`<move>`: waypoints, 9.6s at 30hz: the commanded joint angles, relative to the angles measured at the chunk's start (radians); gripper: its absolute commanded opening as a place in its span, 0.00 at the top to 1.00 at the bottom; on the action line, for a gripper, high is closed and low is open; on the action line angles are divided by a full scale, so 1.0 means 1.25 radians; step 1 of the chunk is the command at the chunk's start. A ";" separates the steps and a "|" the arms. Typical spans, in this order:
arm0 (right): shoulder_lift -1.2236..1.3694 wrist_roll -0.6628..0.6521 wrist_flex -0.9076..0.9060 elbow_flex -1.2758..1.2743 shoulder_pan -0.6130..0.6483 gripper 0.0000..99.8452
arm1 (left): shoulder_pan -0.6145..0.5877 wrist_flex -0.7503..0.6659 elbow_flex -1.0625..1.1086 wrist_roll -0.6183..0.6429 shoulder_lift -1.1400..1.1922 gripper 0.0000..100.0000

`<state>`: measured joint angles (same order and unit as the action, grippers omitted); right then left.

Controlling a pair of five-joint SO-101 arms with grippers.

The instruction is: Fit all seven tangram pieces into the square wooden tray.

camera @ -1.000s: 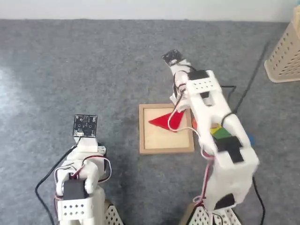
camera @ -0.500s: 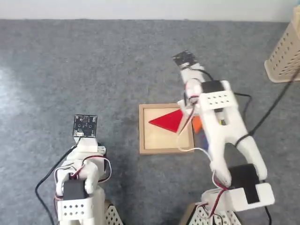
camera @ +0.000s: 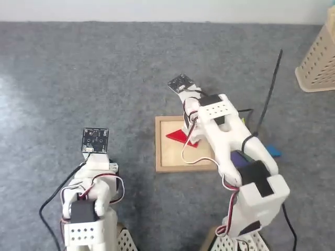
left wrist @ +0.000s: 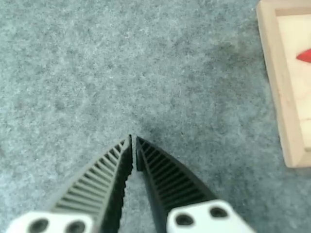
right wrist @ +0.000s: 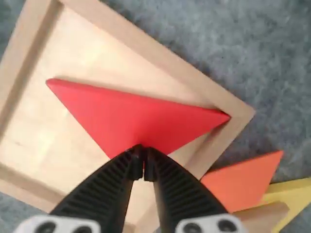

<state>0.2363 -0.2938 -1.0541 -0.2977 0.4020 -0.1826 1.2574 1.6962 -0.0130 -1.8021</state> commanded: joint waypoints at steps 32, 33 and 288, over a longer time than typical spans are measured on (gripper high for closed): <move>-0.195 0.101 -0.260 0.220 -0.125 0.89 | 0.002 0.004 -0.009 0.006 -0.014 0.99; -0.199 0.107 -0.252 0.211 -0.144 0.89 | 0.002 0.004 -0.009 0.006 -0.014 0.99; 0.143 0.520 -0.126 0.303 0.246 0.99 | 0.002 0.004 -0.009 0.006 -0.014 0.99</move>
<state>0.4250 0.3491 -1.1968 0.0230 0.7104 -0.1826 1.2574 1.6962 -0.0130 -1.8021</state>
